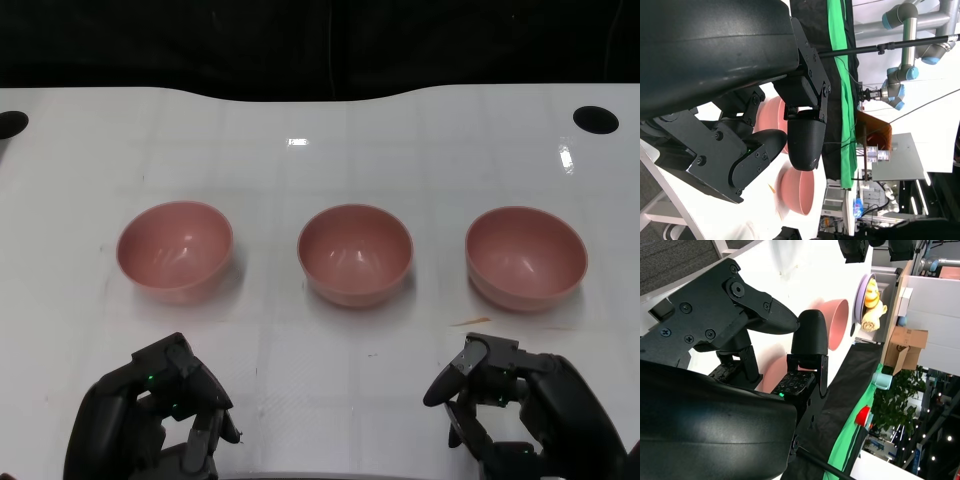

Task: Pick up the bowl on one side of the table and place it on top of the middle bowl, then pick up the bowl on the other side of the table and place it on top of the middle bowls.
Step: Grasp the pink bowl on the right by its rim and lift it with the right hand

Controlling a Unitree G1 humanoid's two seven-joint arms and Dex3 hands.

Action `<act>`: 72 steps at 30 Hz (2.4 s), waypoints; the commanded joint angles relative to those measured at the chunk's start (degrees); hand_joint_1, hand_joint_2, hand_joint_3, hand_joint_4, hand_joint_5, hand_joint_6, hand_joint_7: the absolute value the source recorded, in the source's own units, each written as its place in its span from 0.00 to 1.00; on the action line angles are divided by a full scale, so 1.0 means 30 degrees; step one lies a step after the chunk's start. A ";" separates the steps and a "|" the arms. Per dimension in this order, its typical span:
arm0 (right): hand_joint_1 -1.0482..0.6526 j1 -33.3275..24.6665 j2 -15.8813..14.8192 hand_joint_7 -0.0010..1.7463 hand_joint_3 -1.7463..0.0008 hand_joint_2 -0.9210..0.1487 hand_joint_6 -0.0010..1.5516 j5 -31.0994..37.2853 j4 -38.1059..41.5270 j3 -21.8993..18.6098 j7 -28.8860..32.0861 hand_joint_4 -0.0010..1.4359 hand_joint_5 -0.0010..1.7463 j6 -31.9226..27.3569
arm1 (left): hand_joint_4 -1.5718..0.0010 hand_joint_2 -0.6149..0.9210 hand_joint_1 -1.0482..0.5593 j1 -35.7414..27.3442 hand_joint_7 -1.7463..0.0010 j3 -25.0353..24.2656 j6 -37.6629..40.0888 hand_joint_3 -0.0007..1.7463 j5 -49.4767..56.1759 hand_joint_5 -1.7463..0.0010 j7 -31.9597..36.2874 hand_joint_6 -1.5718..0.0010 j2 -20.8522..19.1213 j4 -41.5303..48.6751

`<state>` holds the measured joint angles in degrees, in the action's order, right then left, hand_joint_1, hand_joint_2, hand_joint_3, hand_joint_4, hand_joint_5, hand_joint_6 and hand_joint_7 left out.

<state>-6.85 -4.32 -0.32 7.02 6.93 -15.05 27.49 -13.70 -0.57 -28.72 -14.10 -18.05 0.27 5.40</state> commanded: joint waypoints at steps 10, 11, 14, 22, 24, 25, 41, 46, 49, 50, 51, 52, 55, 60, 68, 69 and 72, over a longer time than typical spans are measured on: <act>0.44 0.0916 -0.1571 0.16 0.78 0.13 0.48 0.2184 -0.0444 -0.0758 0.1047 0.46 0.42 0.0168 | 0.45 0.68 0.61 -0.0207 0.20 -0.0104 0.0058 0.72 -0.0158 0.11 -0.0095 0.47 -0.0124 -0.0370; 0.43 0.1026 -0.1665 0.13 0.83 0.09 0.49 0.2425 -0.0381 -0.0828 0.1220 0.46 0.39 0.0277 | 0.45 0.68 0.61 -0.0202 0.20 -0.0109 0.0028 0.72 -0.0143 0.11 -0.0093 0.47 -0.0126 -0.0347; 0.40 0.1268 -0.1924 0.07 0.93 0.01 0.47 0.3074 -0.0342 -0.0975 0.1679 0.42 0.35 0.0504 | 0.45 0.68 0.61 -0.0169 0.20 -0.0135 -0.0134 0.72 -0.0111 0.10 -0.0140 0.47 -0.0162 -0.0250; 0.36 0.2055 -0.3200 0.00 0.98 0.00 0.38 0.5921 -0.1129 -0.1535 0.3212 0.19 0.46 0.0442 | 0.44 0.69 0.60 -0.0188 0.21 -0.0111 -0.0251 0.70 0.0246 0.11 0.0094 0.46 -0.0101 -0.0272; 0.35 0.2235 -0.3522 0.00 0.97 0.00 0.36 0.6787 -0.1577 -0.1605 0.3474 0.17 0.45 -0.0178 | 0.43 0.69 0.60 -0.0201 0.22 -0.0122 -0.0246 0.69 0.0261 0.11 0.0101 0.46 -0.0078 -0.0282; 0.33 0.2369 -0.3703 0.00 0.98 0.00 0.34 0.7226 -0.1847 -0.1643 0.3529 0.15 0.44 -0.0624 | 0.44 0.69 0.60 -0.0202 0.22 -0.0123 -0.0200 0.69 0.0154 0.11 0.0037 0.46 -0.0063 -0.0289; 0.28 0.5743 -0.5481 0.00 1.00 0.06 0.20 1.5418 -0.2121 0.0614 0.4103 0.02 0.37 -0.6992 | 0.45 0.71 0.60 -0.0245 0.21 -0.0161 0.0164 0.67 -0.0477 0.11 -0.0354 0.47 -0.0174 -0.0423; 0.29 0.6928 -0.5496 0.00 1.00 0.06 0.20 1.6675 -0.0927 0.1698 0.3765 0.05 0.33 -0.8651 | 0.45 0.71 0.61 -0.0283 0.21 -0.0132 0.0214 0.68 -0.0444 0.11 -0.0311 0.47 -0.0161 -0.0458; 0.32 0.8368 -0.5355 0.00 1.00 0.05 0.19 1.7009 0.1364 0.2532 0.3615 0.10 0.25 -0.9443 | 0.45 0.70 0.60 -0.0330 0.21 -0.0120 0.0119 0.68 -0.0141 0.11 -0.0082 0.46 -0.0123 -0.0487; 0.32 0.8778 -0.5341 0.00 1.00 0.04 0.19 1.7109 0.2078 0.2812 0.3721 0.11 0.24 -0.9607 | 0.45 0.70 0.60 -0.0345 0.21 -0.0117 0.0134 0.68 -0.0144 0.11 -0.0087 0.46 -0.0109 -0.0519; 0.31 0.9204 -0.5297 0.00 1.00 0.04 0.19 1.7222 0.2885 0.3109 0.3865 0.12 0.22 -0.9757 | 0.45 0.70 0.60 -0.0367 0.21 -0.0116 0.0184 0.69 -0.0190 0.11 -0.0135 0.46 -0.0115 -0.0559; 0.31 0.9489 -0.5283 0.00 1.00 0.03 0.20 1.7265 0.3421 0.3338 0.3997 0.14 0.20 -0.9862 | 0.45 0.70 0.60 -0.0384 0.21 -0.0121 0.0221 0.69 -0.0223 0.11 -0.0174 0.47 -0.0122 -0.0587; 0.32 1.0498 -0.5128 0.01 1.00 0.03 0.21 1.7248 0.5690 0.4072 0.4634 0.17 0.17 -0.9807 | 0.45 0.70 0.60 -0.0454 0.21 -0.0142 0.0267 0.69 -0.0309 0.11 -0.0246 0.47 -0.0142 -0.0659; 0.32 1.2016 -0.4731 0.01 1.00 0.01 0.21 1.7032 0.9056 0.5104 0.4955 0.20 0.13 -0.9992 | 0.46 0.72 0.60 -0.0504 0.21 -0.0130 0.0191 0.67 -0.0397 0.11 -0.0352 0.47 -0.0131 -0.0674; 0.43 1.3639 -0.4478 0.05 0.92 0.00 0.42 1.6505 1.3407 0.6331 0.7200 0.50 0.29 -0.7812 | 0.46 0.73 0.60 -0.0609 0.22 -0.0087 0.0278 0.65 -0.0293 0.11 -0.0206 0.47 -0.0103 -0.0846; 0.45 1.3798 -0.4486 0.06 0.90 0.00 0.49 1.6399 1.3928 0.6415 0.7848 0.56 0.35 -0.7242 | 0.46 0.73 0.60 -0.0628 0.22 -0.0070 0.0299 0.65 -0.0261 0.11 -0.0173 0.47 -0.0086 -0.0875; 0.50 1.4220 -0.4458 0.06 0.91 0.00 0.72 1.6187 1.5373 0.6558 1.0452 0.58 0.68 -0.5423 | 0.46 0.73 0.60 -0.0623 0.22 -0.0026 0.0332 0.65 -0.0334 0.10 -0.0229 0.48 -0.0060 -0.0883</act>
<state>35.23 -17.35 48.93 51.13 26.18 13.48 9.14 -15.15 -0.48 -28.07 -14.79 -18.70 0.22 3.45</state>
